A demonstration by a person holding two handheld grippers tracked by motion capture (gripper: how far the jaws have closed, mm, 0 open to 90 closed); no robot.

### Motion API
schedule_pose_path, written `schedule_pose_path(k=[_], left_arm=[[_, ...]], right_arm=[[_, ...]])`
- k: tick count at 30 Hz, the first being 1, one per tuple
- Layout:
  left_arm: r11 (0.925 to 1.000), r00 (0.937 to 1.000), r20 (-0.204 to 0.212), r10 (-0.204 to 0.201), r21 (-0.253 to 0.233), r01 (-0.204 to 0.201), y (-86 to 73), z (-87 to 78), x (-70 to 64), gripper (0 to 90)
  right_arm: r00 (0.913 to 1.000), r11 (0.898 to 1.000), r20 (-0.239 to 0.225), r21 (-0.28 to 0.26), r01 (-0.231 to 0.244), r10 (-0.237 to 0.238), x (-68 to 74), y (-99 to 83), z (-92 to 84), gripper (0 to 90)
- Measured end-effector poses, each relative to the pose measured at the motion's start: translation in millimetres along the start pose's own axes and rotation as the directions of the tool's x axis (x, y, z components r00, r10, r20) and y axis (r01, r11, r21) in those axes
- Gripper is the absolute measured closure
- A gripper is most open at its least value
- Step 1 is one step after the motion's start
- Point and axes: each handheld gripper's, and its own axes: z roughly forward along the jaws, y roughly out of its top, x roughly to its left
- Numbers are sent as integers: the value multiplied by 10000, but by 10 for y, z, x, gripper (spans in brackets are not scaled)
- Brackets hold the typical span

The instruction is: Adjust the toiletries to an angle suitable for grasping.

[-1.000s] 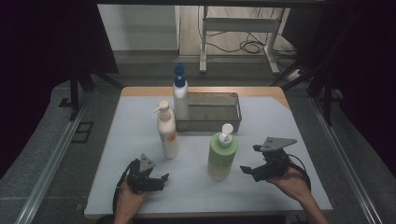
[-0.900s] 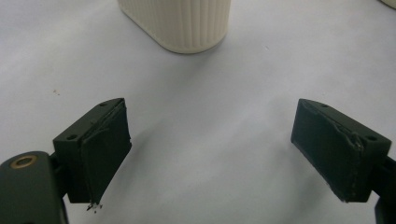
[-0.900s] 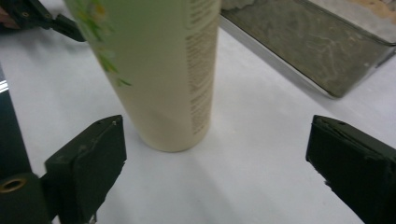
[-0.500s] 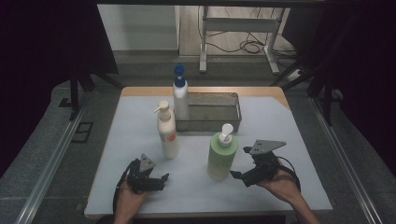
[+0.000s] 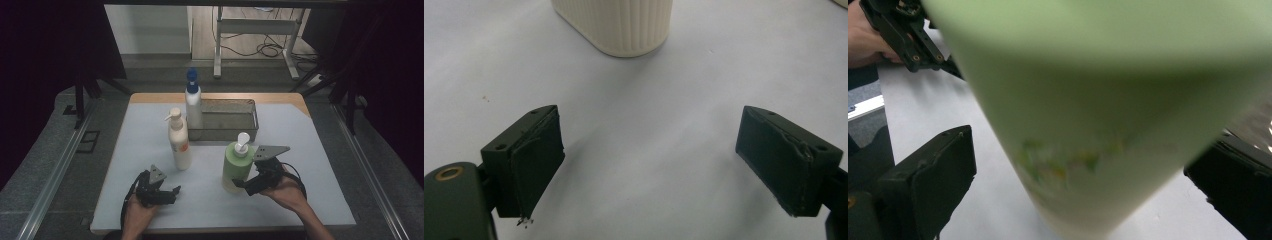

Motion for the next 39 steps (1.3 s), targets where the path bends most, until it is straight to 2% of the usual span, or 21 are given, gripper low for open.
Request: schedule_pose_path(k=[6, 15, 20, 26, 32, 39], left_arm=[[10000, 10000, -16, 15, 14, -15, 1, -4, 1, 116], [10000, 10000, -30, -17, -19, 17, 1, -5, 2, 116], [10000, 10000, -32, -55, -64, 54, 2, -2, -5, 116], [9999, 9999, -46, -90, -88, 89, 2, -15, 4, 116], [9999, 9999, -52, -109, -123, 108, 1, -20, 10, 116], [9999, 10000, -54, -78, -128, 78, 4, -19, 3, 116]], right_arm=[[10000, 10000, -30, -70, -65, 64, -9, 59, 67, 13], [10000, 9995, 20, -299, -77, 78, -47, 101, 101, 97], [9999, 9997, 73, -235, 92, -90, -42, 121, 108, 107], [9997, 9999, 241, 100, 51, -53, -20, 153, 90, 116], [9991, 9992, 207, -159, -359, 362, -83, 207, 31, 119], [9990, 9997, 437, -231, -93, 103, -83, 370, -75, 119]])
